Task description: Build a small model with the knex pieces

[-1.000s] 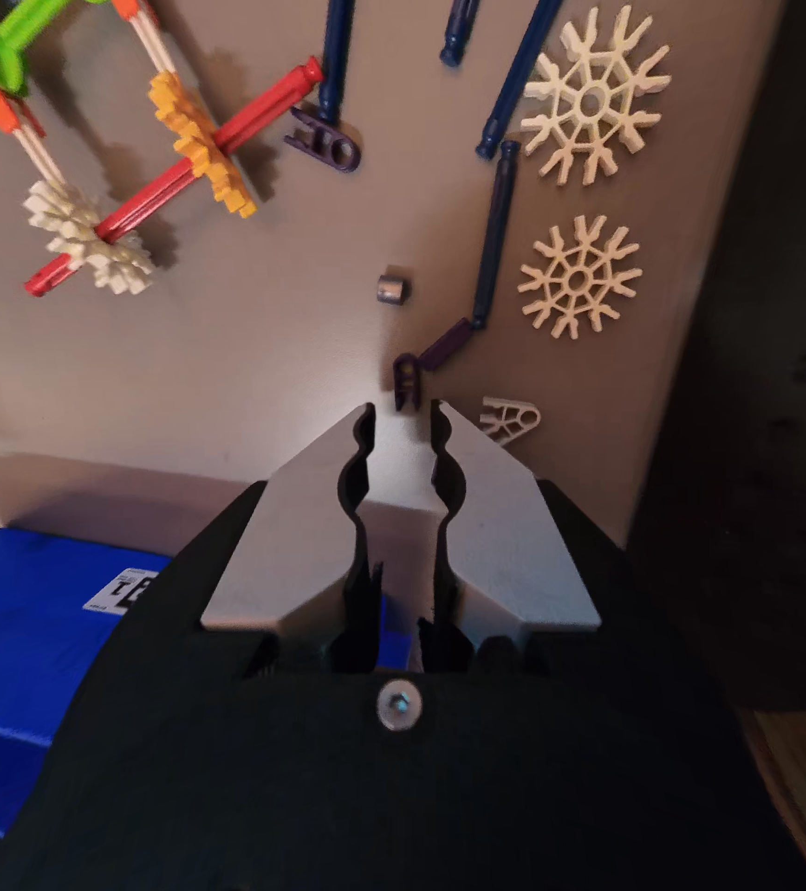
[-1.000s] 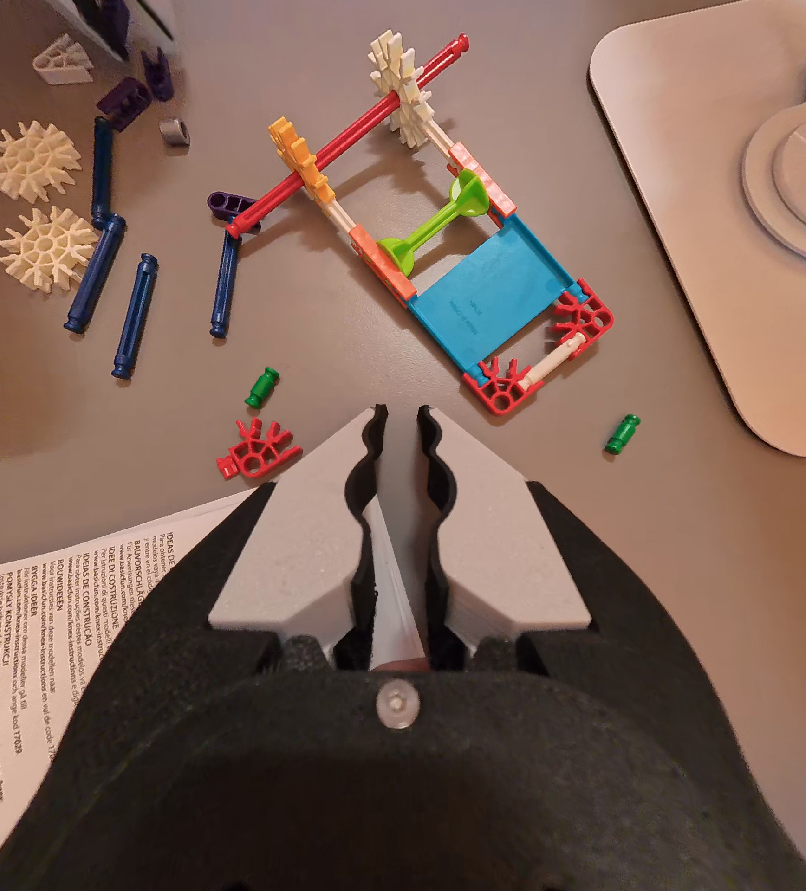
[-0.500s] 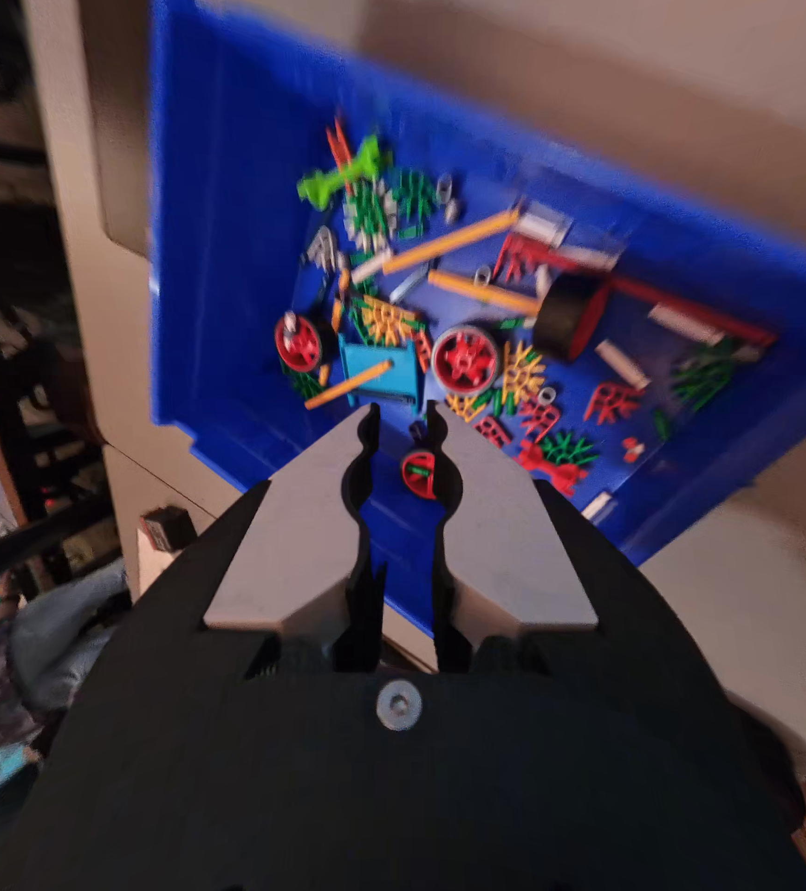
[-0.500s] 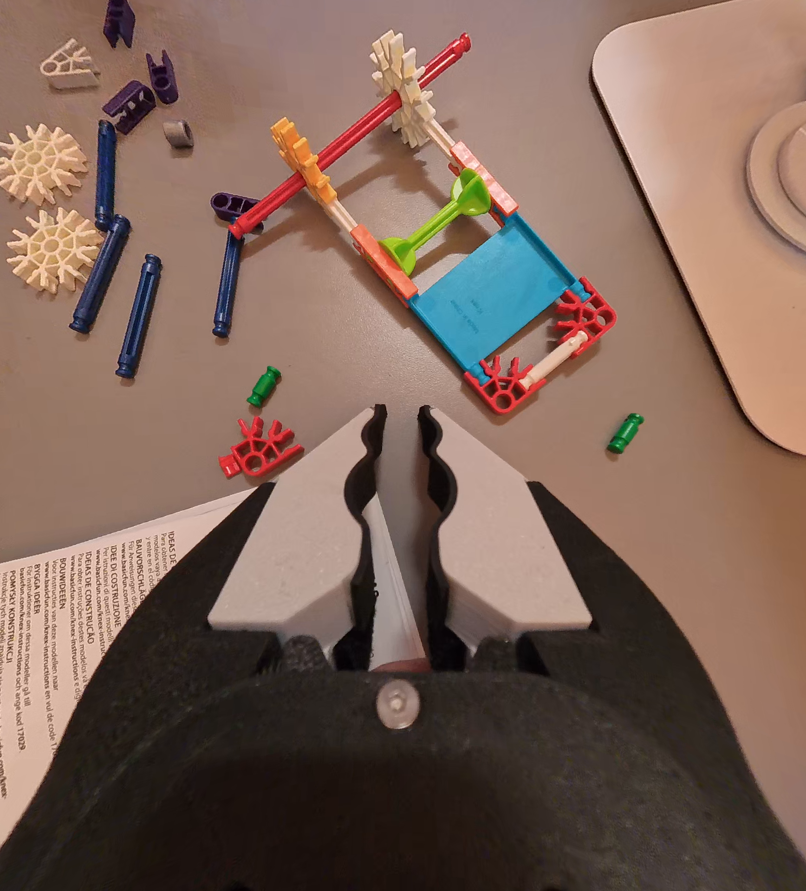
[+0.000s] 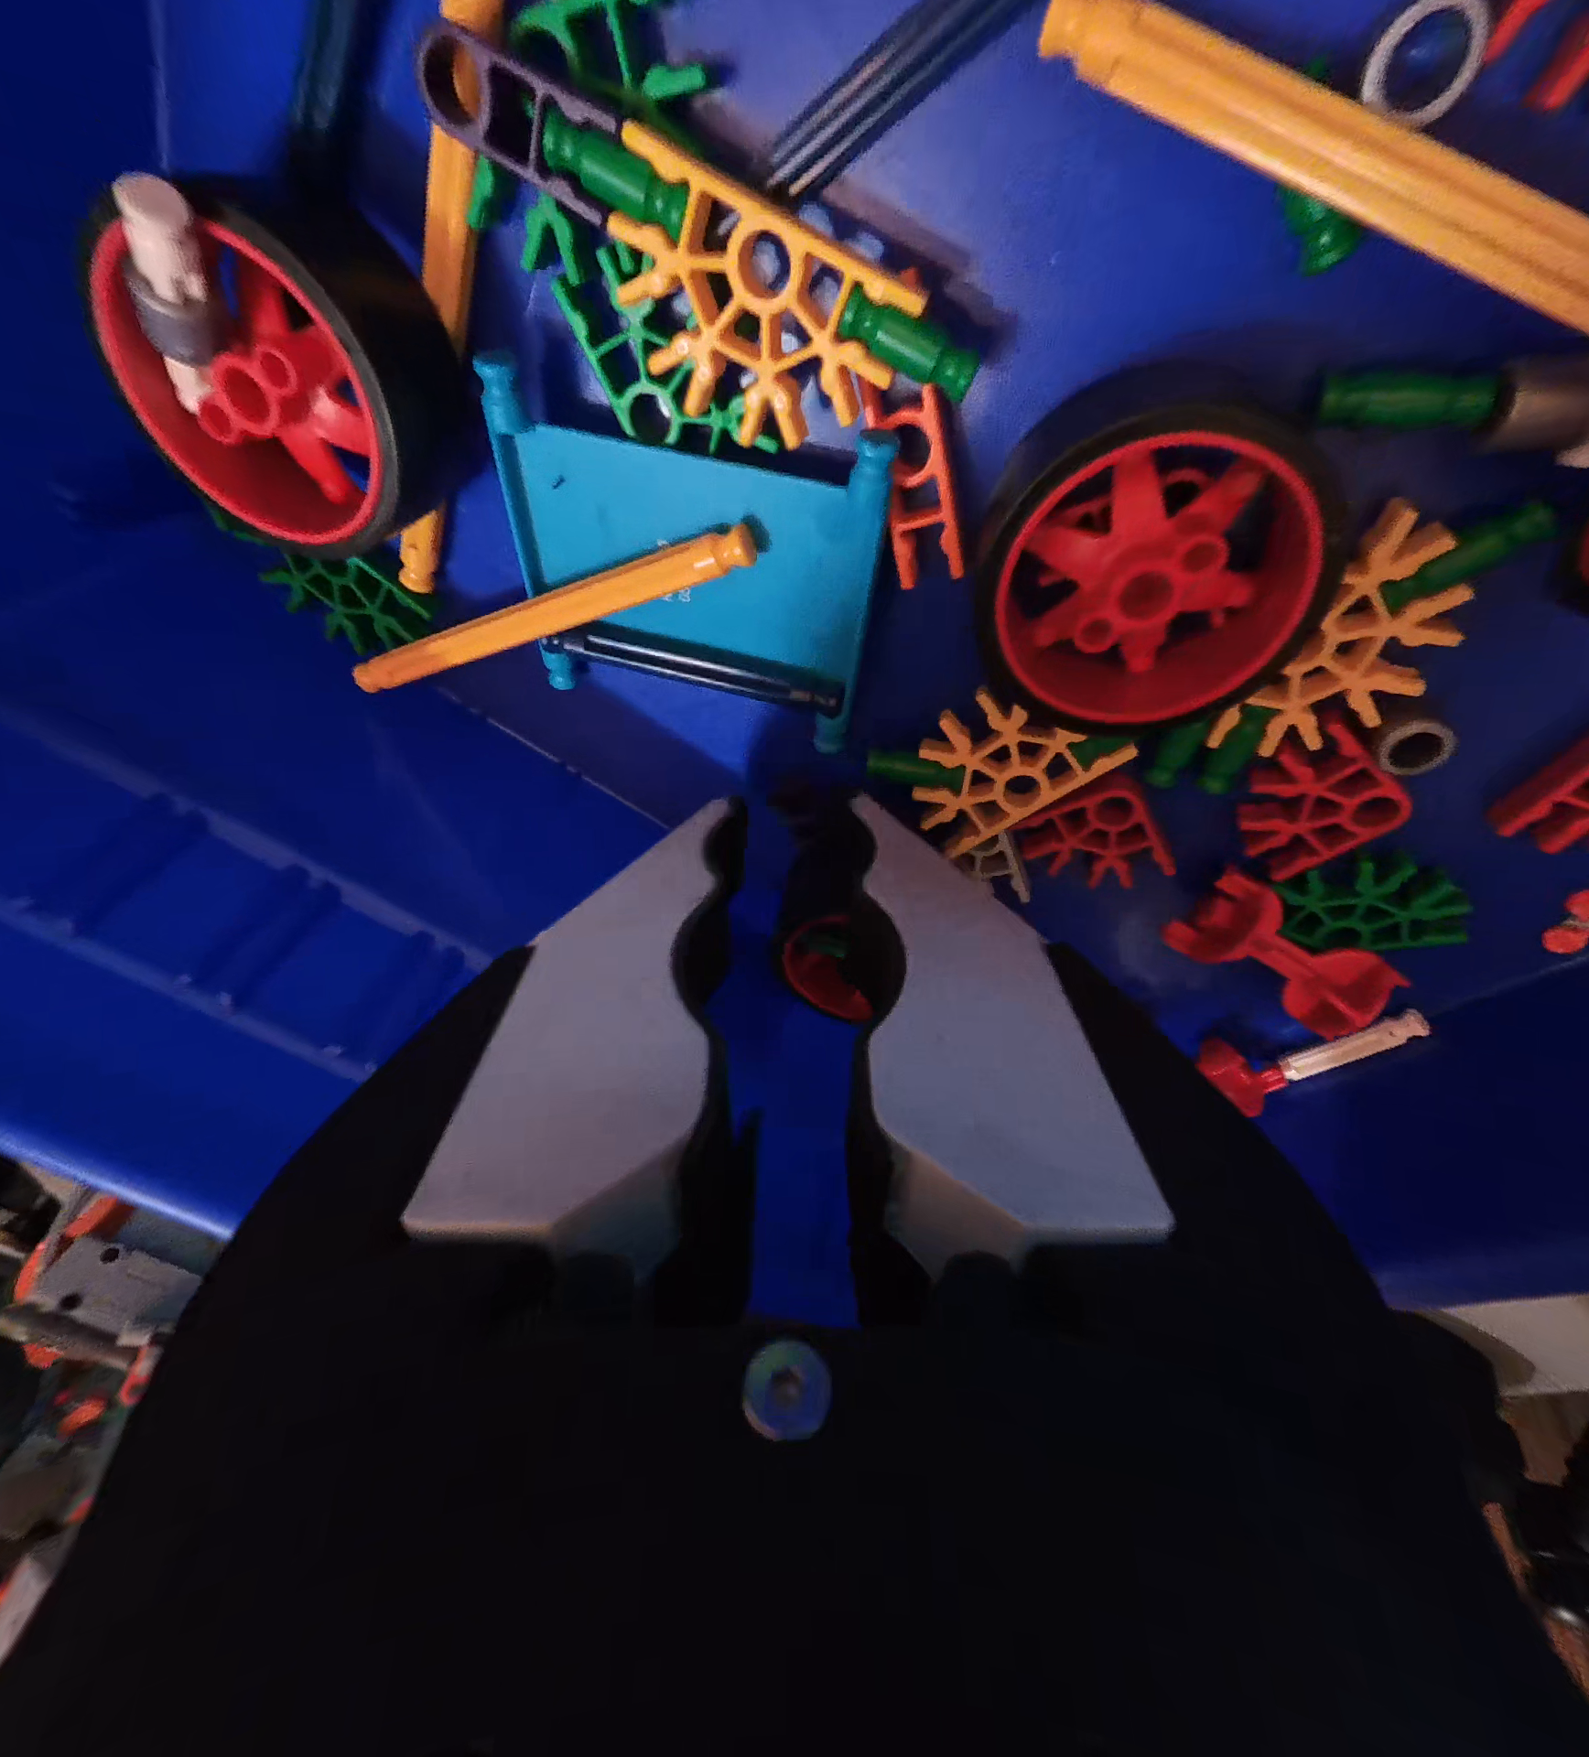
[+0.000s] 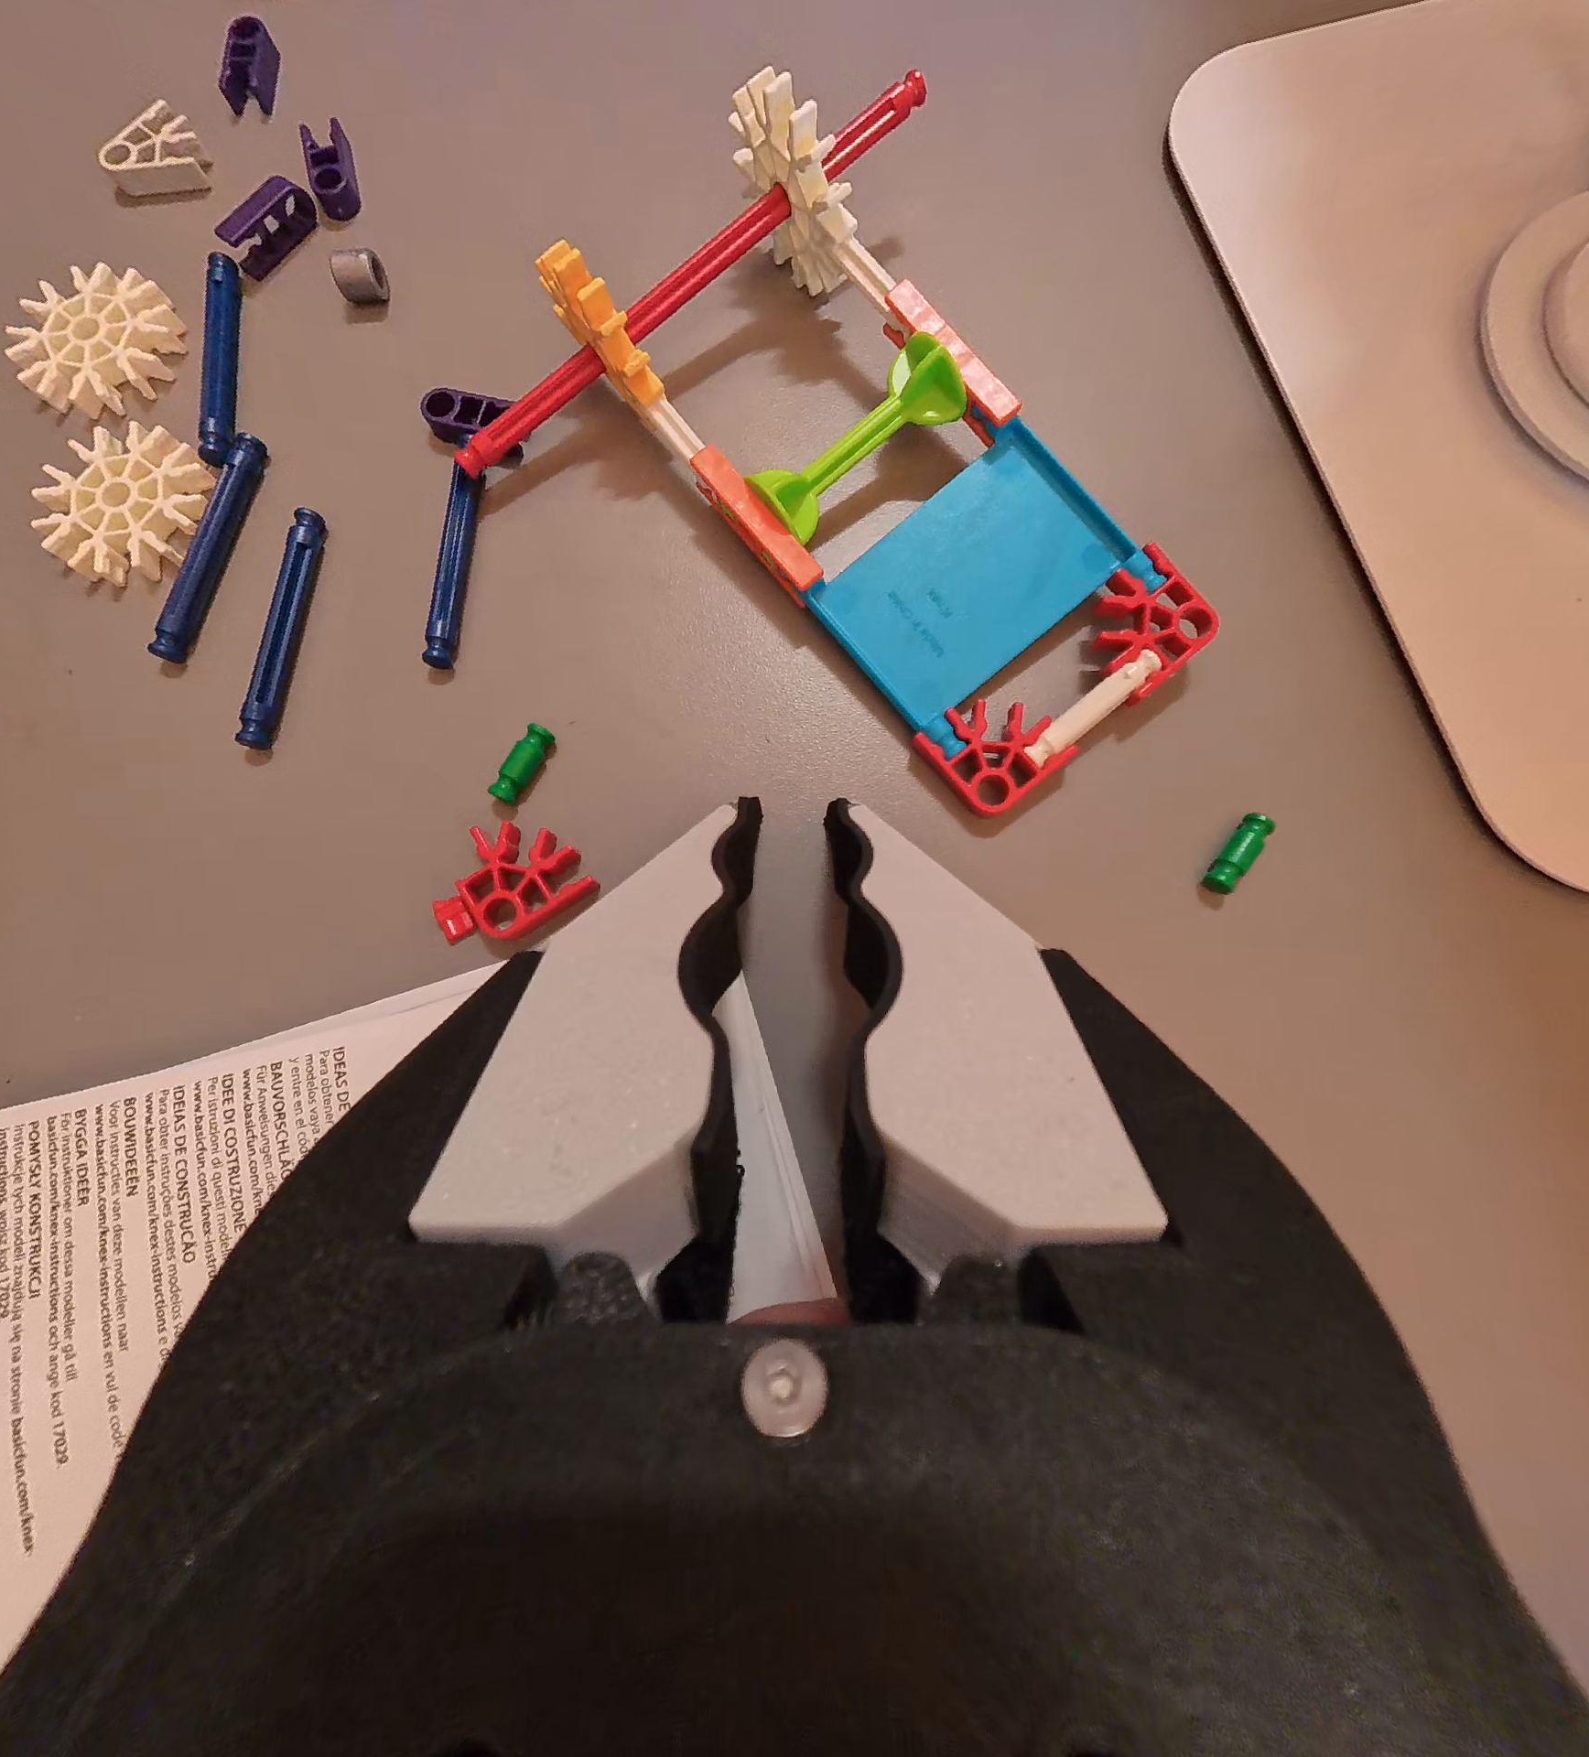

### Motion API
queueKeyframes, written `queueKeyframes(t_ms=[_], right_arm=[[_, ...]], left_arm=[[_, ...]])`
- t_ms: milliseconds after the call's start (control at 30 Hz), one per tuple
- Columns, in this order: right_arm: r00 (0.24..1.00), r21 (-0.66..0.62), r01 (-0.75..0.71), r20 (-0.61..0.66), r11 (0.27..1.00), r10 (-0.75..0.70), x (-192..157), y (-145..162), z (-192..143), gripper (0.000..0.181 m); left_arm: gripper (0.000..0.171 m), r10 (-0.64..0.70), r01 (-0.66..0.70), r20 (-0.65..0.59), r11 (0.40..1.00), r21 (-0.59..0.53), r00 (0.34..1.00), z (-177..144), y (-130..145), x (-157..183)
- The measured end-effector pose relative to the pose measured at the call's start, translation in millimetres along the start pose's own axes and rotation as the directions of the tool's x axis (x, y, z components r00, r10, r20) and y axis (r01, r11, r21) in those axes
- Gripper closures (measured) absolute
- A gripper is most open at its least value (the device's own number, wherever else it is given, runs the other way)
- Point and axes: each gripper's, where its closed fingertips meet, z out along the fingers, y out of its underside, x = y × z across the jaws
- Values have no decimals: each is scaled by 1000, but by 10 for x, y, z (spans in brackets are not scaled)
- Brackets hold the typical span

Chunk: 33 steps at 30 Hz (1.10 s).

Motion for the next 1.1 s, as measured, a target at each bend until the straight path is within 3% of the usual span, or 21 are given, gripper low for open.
queueKeyframes(t_ms=[233,533,700,867,1033,1100], right_arm=[[1000,-1,2,1,1000,-2,-5,1,0,168],[1000,-4,5,0,1000,-5,-10,0,1,169],[1000,-5,8,-3,1000,-8,-10,0,1,169],[1000,-8,12,-5,1000,-12,-14,0,0,169],[1000,-16,27,-6,1000,-27,-31,1,-2,168],[999,-17,31,-6,999,-31,-38,1,-1,168]], left_arm=[[163,14,-14,19,1000,10,1000,-56,-4,-29],[164,3,-26,87,965,261,996,-845,-258,92],[164,102,-137,109,912,386,989,-1415,-587,529],[165,245,-301,184,865,401,952,-1850,-920,1076],[164,401,-463,240,819,339,884,-1972,-1260,1586],[164,463,-507,207,798,326,862,-1909,-1408,1813]])
